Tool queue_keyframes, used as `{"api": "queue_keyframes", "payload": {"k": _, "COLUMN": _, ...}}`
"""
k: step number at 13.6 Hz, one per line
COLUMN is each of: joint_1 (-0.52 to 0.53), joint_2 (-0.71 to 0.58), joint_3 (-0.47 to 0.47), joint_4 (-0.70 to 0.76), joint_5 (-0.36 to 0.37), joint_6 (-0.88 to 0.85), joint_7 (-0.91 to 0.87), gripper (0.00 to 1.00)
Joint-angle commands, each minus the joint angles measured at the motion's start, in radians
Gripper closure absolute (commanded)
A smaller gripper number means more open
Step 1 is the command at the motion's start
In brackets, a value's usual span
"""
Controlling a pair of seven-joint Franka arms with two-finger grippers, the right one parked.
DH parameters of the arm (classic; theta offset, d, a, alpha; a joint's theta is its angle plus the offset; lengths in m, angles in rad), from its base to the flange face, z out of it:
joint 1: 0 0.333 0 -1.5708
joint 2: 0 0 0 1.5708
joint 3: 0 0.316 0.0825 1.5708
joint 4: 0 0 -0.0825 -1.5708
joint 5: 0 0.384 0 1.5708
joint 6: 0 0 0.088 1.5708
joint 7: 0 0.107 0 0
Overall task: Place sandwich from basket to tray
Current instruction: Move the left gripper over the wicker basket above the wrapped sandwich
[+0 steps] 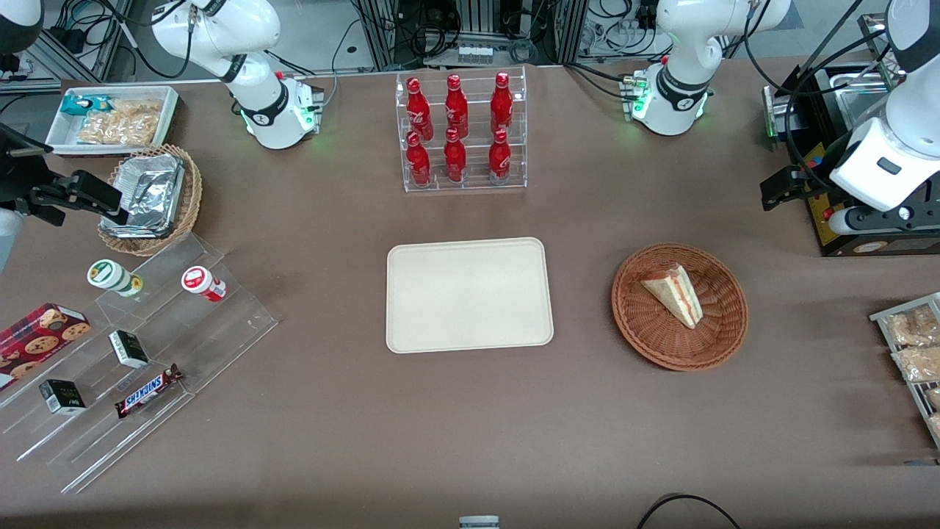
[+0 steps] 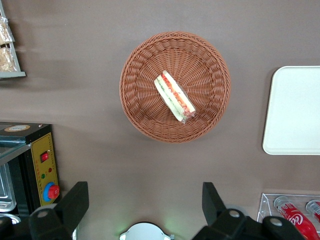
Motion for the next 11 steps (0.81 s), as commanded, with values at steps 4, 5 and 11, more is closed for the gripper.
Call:
{"api": "queue_keyframes", "payload": {"k": 4, "joint_1": 0.001, "joint_2": 0.025, "joint_3": -0.002, "joint_4": -0.016, "joint_5": 0.005, "joint_6": -0.011, "joint_7": 0.006, "gripper": 0.00}}
{"api": "queue_keyframes", "payload": {"k": 5, "joint_1": 0.001, "joint_2": 0.039, "joint_3": -0.002, "joint_4": -0.031, "joint_5": 0.005, "joint_6": -0.008, "joint_7": 0.005, "gripper": 0.00}}
{"api": "queue_keyframes", "payload": {"k": 11, "joint_1": -0.008, "joint_2": 0.061, "joint_3": -0.005, "joint_4": -0.211, "joint_5": 0.004, "joint_6": 0.184, "joint_7": 0.004, "gripper": 0.00}}
